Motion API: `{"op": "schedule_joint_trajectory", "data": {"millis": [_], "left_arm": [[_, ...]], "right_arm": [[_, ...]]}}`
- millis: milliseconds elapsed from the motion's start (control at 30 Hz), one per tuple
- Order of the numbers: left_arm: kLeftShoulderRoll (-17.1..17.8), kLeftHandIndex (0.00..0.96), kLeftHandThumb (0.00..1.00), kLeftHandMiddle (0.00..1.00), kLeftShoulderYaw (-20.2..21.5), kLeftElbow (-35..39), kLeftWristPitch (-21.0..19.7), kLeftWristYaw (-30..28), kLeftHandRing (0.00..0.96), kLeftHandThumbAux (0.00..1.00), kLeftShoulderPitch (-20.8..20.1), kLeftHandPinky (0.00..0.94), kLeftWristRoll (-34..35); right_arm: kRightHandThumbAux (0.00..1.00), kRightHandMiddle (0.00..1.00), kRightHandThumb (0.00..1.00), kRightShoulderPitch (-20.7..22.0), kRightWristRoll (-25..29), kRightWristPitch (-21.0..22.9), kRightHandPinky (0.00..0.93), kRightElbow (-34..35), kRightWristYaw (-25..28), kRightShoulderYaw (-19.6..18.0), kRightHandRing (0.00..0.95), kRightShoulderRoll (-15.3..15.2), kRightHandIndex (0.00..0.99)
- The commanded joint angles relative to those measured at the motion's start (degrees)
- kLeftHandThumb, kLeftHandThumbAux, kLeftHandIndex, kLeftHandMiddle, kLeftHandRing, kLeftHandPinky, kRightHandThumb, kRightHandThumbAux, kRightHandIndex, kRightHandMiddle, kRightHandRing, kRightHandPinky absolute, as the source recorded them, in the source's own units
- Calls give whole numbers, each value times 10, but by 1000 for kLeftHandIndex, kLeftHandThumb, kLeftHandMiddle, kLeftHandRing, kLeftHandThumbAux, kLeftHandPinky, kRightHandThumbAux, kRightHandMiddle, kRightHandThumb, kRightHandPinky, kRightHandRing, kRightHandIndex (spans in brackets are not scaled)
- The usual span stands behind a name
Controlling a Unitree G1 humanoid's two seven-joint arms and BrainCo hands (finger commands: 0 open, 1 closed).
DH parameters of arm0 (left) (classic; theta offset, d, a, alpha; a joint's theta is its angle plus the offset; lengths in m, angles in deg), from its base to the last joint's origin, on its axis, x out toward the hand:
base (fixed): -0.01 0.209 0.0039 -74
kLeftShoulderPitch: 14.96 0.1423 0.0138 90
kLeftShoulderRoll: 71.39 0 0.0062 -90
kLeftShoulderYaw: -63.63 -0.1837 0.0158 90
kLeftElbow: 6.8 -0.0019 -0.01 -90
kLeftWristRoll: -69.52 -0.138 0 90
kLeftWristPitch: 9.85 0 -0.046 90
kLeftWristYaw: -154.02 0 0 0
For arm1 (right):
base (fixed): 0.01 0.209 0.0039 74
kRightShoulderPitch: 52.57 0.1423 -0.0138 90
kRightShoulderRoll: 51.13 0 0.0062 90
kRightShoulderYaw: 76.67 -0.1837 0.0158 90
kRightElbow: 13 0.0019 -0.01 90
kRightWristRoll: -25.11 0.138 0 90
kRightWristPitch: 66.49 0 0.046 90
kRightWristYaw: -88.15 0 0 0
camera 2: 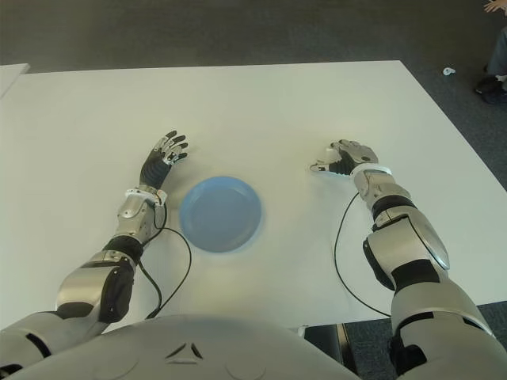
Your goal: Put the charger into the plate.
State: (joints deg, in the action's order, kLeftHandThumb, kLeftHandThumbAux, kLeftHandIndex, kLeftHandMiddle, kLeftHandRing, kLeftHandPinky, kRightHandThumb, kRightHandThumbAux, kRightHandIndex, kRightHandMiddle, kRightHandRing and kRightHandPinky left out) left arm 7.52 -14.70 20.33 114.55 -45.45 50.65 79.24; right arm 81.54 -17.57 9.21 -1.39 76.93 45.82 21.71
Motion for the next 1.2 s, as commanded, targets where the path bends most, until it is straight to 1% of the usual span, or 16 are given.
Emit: {"op": "schedule_joint_trajectory", "data": {"millis": [33, 533, 667, 800, 933, 1000, 1200], "left_arm": [[3, 129, 40, 179, 4, -3, -19, -9, 185, 527, 17, 219, 5], [1, 127, 38, 174, 6, 6, -23, -13, 182, 519, 20, 214, 4], [1, 124, 37, 174, 6, 6, -23, -12, 182, 517, 20, 212, 3], [0, 123, 36, 174, 5, 5, -22, -10, 182, 513, 19, 212, 2], [0, 123, 31, 174, 4, 5, -23, -7, 181, 510, 18, 210, 0], [0, 124, 29, 175, 5, 5, -25, -5, 182, 509, 17, 213, 0], [-1, 133, 34, 186, 5, 4, -25, -3, 192, 513, 16, 224, 0]], "right_arm": [[215, 0, 405, -30, -11, 0, 0, -7, 21, 11, 0, 13, 0], [262, 0, 402, -41, -17, -17, 4, -3, 16, 24, 0, 10, 0], [271, 0, 406, -42, -20, -24, 29, -2, 9, 32, 0, 8, 0], [274, 0, 407, -43, -23, -29, 30, -1, 3, 38, 1, 6, 0], [273, 4, 404, -34, -30, -42, 36, 5, -7, 51, 7, 5, 0], [272, 7, 400, -38, -37, -49, 37, 5, -21, 60, 10, 0, 0], [269, 1, 378, -35, -49, -55, 22, 3, -46, 81, 2, -5, 0]]}}
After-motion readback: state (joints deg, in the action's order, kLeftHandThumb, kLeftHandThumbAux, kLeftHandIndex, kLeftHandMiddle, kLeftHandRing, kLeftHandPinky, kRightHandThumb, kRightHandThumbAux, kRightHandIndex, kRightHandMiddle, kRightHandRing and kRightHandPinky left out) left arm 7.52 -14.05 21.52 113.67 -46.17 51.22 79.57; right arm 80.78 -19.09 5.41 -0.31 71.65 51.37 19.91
